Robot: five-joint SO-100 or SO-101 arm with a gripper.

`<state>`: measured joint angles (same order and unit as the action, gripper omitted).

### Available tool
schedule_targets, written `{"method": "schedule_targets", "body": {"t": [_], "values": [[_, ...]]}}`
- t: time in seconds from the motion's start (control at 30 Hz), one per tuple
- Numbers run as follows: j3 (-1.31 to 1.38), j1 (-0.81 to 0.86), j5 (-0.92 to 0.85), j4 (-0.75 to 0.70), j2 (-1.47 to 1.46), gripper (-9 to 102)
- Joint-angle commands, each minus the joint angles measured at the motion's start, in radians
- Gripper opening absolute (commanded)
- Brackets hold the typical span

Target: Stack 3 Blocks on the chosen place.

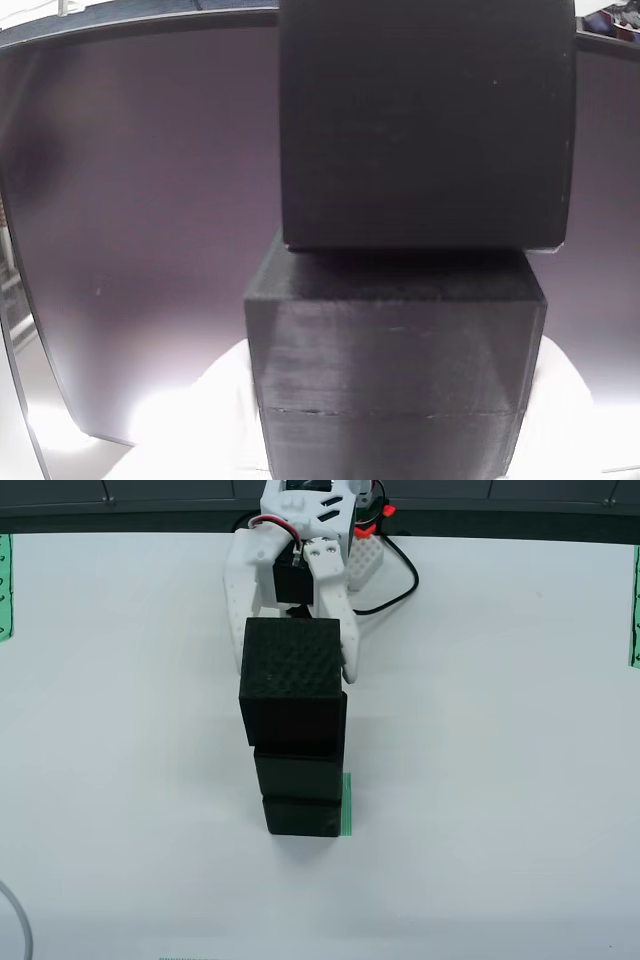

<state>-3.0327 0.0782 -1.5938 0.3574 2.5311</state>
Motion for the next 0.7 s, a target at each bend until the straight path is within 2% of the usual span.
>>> {"method": "schedule_targets", "body": {"t": [0.0, 0.17, 0.33, 0.67], "values": [[0.003, 0.017, -0.009, 0.023, 0.021, 31], [0.002, 0.021, -0.009, 0.034, 0.021, 36], [0.002, 0.021, -0.009, 0.064, 0.051, 36], [-0.026, 0.040, -0.009, 0.032, 0.235, 35]]}}
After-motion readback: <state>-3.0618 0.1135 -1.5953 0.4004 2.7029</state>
